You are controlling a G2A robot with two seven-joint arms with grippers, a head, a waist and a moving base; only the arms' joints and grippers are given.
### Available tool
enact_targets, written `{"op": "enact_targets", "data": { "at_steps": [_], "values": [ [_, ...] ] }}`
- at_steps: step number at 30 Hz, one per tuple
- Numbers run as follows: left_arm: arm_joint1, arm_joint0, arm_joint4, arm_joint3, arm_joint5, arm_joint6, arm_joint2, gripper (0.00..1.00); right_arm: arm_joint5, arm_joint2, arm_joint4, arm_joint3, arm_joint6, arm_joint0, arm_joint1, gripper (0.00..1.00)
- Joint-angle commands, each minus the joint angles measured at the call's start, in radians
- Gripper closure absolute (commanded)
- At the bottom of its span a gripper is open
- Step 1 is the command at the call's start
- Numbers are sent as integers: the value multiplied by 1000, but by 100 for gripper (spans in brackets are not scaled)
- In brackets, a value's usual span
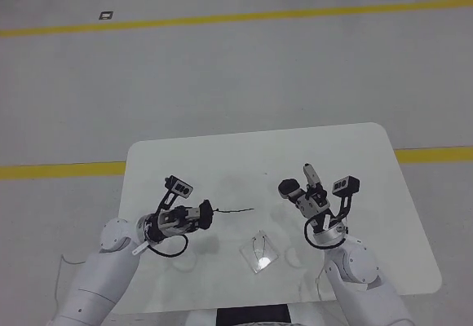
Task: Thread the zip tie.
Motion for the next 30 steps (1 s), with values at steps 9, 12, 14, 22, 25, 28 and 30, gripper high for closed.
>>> {"op": "enact_targets", "data": {
  "at_steps": [9, 12, 14, 22, 25, 28, 30],
  "values": [
    [4, 20, -15, -44, 49, 67, -17, 100, 0, 0, 0, 0, 0, 0, 0, 0],
    [5, 43, -103, -56, 134, 88, -27, 100, 0, 0, 0, 0, 0, 0, 0, 0],
    [6, 52, -149, -60, 192, 102, -32, 100, 0, 0, 0, 0, 0, 0, 0, 0],
    [4, 73, -280, -78, 295, 81, -45, 100, 0, 0, 0, 0, 0, 0, 0, 0],
    [5, 75, -267, -86, 290, 84, -47, 100, 0, 0, 0, 0, 0, 0, 0, 0],
    [5, 75, -267, -86, 290, 84, -47, 100, 0, 0, 0, 0, 0, 0, 0, 0],
    [5, 75, -267, -86, 290, 84, -47, 100, 0, 0, 0, 0, 0, 0, 0, 0]
  ]
}}
